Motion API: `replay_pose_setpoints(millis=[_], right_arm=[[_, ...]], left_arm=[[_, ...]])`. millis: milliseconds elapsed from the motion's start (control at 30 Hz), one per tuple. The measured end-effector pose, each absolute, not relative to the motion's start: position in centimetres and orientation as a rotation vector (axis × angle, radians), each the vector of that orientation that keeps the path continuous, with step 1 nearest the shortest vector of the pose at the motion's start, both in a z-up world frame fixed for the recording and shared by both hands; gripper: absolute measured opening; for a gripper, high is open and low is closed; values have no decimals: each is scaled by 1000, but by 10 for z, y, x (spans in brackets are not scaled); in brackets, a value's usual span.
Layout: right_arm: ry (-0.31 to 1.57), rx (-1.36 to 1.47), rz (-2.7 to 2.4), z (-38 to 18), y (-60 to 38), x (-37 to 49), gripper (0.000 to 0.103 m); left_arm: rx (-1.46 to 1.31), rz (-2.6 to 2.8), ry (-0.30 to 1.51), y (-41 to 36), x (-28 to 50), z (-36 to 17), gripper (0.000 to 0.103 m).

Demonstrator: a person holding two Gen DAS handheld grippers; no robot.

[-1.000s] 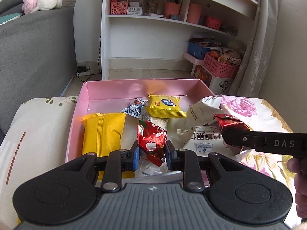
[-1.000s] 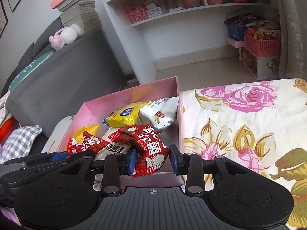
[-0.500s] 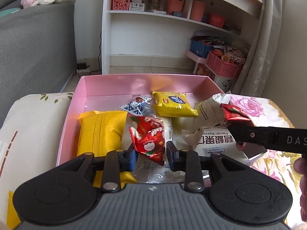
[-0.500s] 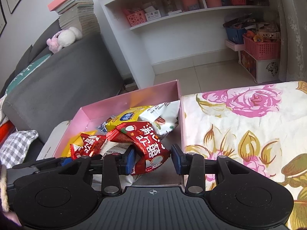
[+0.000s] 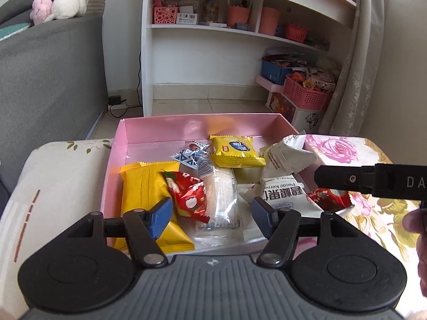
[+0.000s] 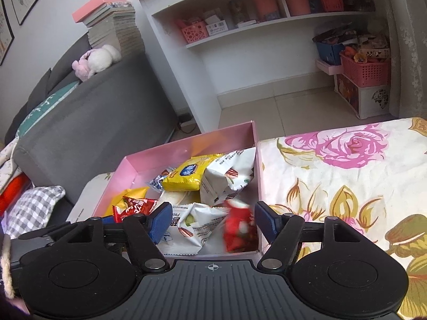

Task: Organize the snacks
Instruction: 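Withdraw both grippers from the box toward the remaining snacks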

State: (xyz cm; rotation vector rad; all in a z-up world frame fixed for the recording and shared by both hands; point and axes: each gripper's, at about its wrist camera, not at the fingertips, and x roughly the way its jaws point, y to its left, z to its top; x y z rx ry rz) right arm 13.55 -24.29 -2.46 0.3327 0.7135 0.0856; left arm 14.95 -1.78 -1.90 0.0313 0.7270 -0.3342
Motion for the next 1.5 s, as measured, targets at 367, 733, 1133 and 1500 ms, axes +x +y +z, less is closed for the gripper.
replay_pose_setpoints(millis=[367, 733, 1133, 1500], right_arm=[[699, 302, 100, -2, -242, 102, 83], [671, 264, 109, 12, -242, 60, 93], [695, 131, 100, -10, -225, 23, 98], [702, 54, -10, -41, -224, 0, 98]], left_arm=[[48, -318, 741, -8, 126, -1, 81], [35, -288, 711, 20, 92, 14, 103], [118, -286, 709, 56, 64, -13, 103], [151, -445, 632, 64, 46, -27, 102]])
